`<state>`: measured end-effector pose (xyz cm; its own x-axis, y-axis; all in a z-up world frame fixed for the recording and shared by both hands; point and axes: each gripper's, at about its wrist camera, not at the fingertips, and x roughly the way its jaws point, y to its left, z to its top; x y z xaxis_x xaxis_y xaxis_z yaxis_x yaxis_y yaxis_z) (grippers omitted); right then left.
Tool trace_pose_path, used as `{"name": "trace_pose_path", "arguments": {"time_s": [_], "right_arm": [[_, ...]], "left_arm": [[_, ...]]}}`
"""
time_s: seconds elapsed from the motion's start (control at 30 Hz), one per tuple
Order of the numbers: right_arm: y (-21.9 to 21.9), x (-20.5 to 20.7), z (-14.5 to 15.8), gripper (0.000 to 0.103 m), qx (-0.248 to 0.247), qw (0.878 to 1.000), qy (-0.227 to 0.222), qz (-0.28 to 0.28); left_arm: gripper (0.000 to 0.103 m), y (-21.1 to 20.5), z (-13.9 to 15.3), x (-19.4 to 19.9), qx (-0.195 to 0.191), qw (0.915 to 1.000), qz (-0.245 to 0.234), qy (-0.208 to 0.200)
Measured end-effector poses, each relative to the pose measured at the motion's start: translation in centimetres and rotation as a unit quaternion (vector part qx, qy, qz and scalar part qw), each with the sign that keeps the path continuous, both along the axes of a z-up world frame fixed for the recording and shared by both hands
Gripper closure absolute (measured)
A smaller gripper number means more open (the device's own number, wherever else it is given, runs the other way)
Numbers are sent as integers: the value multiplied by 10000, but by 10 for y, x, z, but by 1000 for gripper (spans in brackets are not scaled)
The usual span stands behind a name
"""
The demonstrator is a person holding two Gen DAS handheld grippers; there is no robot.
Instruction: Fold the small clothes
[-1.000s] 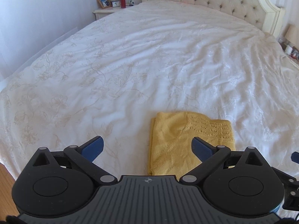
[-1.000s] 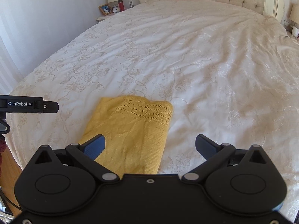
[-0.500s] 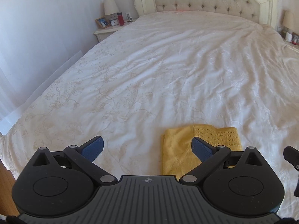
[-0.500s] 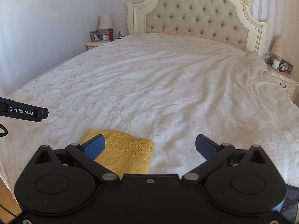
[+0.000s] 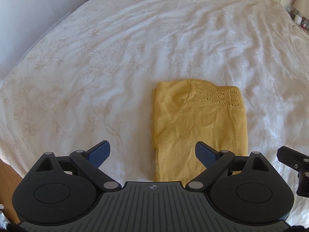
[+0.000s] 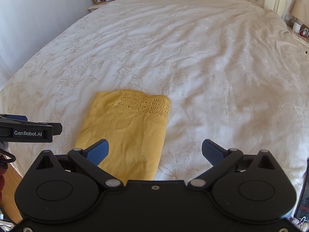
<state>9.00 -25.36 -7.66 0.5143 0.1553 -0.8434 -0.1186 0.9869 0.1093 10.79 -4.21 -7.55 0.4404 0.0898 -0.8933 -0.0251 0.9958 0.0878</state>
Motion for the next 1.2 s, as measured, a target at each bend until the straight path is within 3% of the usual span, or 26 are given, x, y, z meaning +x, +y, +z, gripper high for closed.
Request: {"name": "trace_pose_path", "arguments": {"time_s": [0.43,0.8,1.2], "right_arm": [[3,-3,-20,1,310,9979,501,-277],[9,-13,-16,1,244,9970,452,-574],[23,-24,-7,1,48,9963,286,-806]], "left_arm": [[7,7,-25,-8,-50,9987,163,489],[7,14,-22,-14,-35,9990,19,445],[7,28,-16,-26,-339,9983,-164,452]]}}
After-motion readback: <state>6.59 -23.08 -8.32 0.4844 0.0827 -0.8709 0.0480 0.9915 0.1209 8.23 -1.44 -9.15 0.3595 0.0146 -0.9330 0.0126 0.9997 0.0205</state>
